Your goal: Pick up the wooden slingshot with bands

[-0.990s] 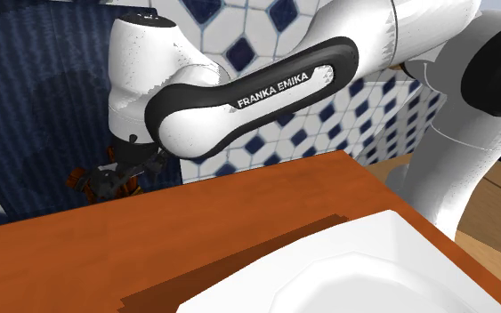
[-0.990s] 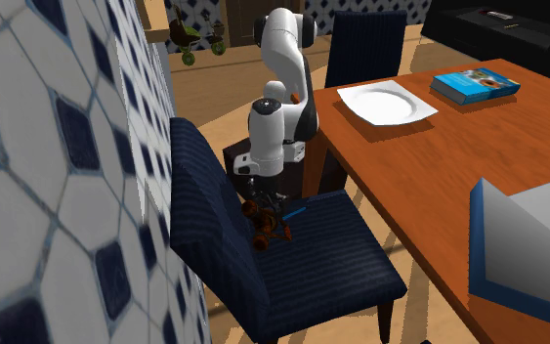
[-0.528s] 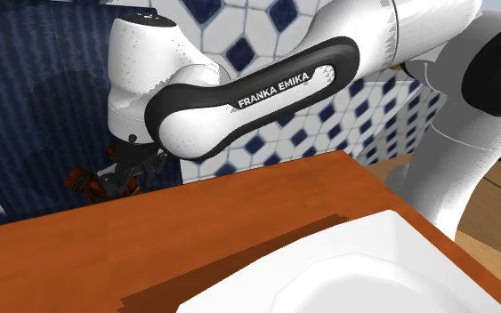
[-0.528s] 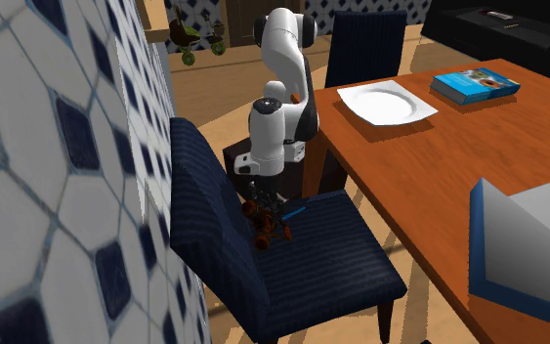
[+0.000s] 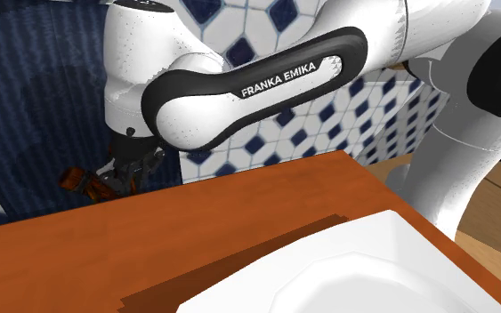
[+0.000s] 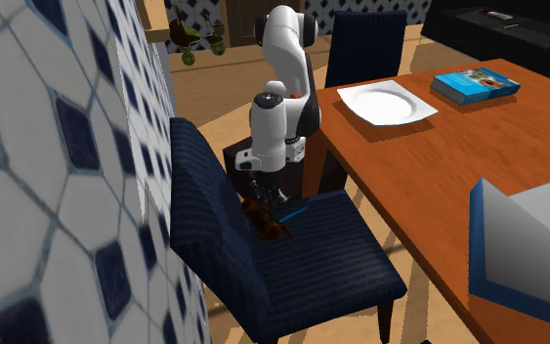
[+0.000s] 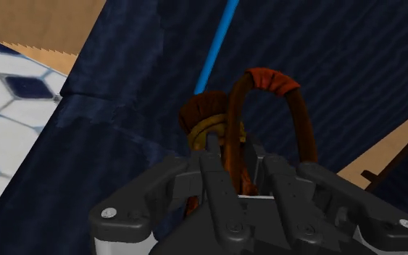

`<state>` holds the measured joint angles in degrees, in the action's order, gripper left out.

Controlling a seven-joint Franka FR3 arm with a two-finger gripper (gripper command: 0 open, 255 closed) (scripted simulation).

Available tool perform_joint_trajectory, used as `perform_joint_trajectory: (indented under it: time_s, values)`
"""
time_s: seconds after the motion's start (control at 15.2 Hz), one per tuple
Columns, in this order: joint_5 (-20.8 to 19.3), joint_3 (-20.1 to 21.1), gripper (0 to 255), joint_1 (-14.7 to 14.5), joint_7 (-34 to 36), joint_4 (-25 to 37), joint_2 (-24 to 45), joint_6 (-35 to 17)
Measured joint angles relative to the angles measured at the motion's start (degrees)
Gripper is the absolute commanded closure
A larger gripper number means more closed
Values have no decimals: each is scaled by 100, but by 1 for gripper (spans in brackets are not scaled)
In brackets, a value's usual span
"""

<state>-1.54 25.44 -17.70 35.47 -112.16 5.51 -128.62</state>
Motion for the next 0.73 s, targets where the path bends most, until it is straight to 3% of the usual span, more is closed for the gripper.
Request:
perform_joint_trajectory:
  time_s: [0.73]
  values:
    - [110,-22,255,51,-76,617,-220,774]
